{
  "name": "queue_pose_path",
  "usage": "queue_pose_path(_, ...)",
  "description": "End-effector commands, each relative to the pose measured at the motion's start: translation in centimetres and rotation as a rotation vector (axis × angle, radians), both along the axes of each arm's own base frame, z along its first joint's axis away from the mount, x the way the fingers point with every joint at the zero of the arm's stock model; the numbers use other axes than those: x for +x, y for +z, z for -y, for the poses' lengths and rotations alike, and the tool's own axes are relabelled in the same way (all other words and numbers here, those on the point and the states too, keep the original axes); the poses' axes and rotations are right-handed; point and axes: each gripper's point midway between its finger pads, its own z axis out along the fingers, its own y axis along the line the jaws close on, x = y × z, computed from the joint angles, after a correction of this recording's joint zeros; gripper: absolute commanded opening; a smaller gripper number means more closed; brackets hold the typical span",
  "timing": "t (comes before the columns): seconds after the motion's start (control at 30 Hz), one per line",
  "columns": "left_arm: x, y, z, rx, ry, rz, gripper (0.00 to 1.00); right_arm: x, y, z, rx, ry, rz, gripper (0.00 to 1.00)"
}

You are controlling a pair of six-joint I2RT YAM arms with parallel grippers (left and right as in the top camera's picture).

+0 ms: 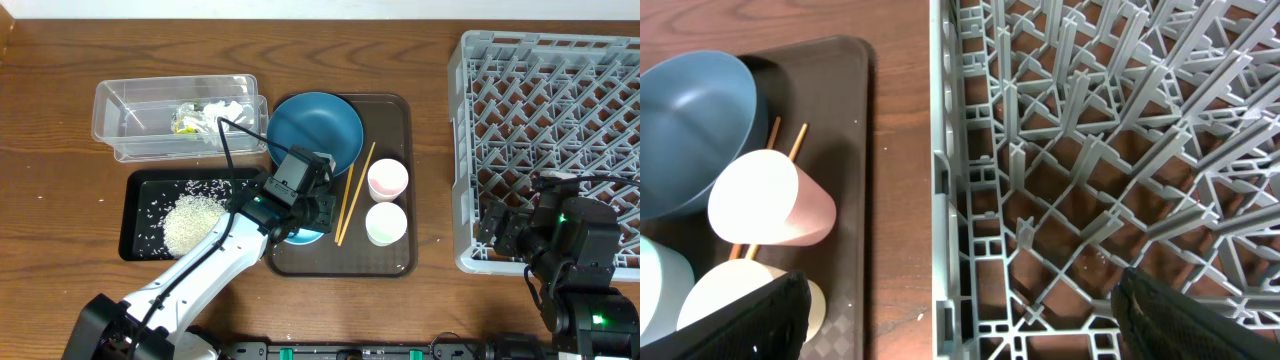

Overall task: Sort waste into correct bins and load items into the dishwasher rack
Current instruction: 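Return the emptied bowl to the brown tray with the left gripper, then grasp the white cup on the brown tray with the left gripper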

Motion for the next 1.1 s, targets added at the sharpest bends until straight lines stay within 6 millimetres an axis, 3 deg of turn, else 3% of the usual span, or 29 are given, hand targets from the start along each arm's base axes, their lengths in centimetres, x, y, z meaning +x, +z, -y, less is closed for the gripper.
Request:
queue_pose_path(0.0, 0.0, 0.9, 0.7, -0.04, -0.002, -0.002, 0.35, 0.1, 0.9, -0.4, 0.008, 0.011, 0.02, 0.95)
queue_pose_path(0.1, -0.6, 2.2, 2.2, -0.104, -0.086, -0.012, 0.44, 0.1, 0.8, -0.4, 0.008, 0.011, 0.02, 0.95)
queue_pose_path(0.27, -0.7, 3.7, 3.7, -0.114, -0.146, 0.022, 0.48, 0.1, 0.8, -0.4, 0.008, 0.011, 0.02, 0.96)
queue_pose_path(0.47, -2.1, 3.9, 5.4, -0.12, -0.206, 0.026, 0.49, 0.1, 0.8, -0.4, 0.008, 0.011, 0.019, 0.96)
queue_pose_path(0.6, -3.1, 3.4, 6.5, -0.112, -0.241, 0.022, 0.5, 0.1, 0.8, -0.4, 0.008, 0.011, 0.019, 0.96)
queue_pose_path(0.8, -3.6, 0.6, 7.7, -0.077, -0.218, -0.048, 0.49, 0.0, 0.7, -0.4, 0.009, 0.011, 0.013, 0.95)
queue_pose_path(0.87, -3.7, -0.4, 7.9, -0.065, -0.219, -0.066, 0.39, -0.1, 0.7, -0.4, 0.009, 0.011, 0.01, 0.95)
queue_pose_path(1.0, -3.6, -1.3, 7.8, -0.053, -0.204, -0.09, 0.09, -0.2, 0.5, -0.4, 0.009, 0.011, 0.002, 0.95)
queue_pose_path(1.07, -3.6, -1.2, 7.8, -0.055, -0.204, -0.089, 0.06, -0.2, 0.5, -0.4, 0.009, 0.011, 0.002, 0.95)
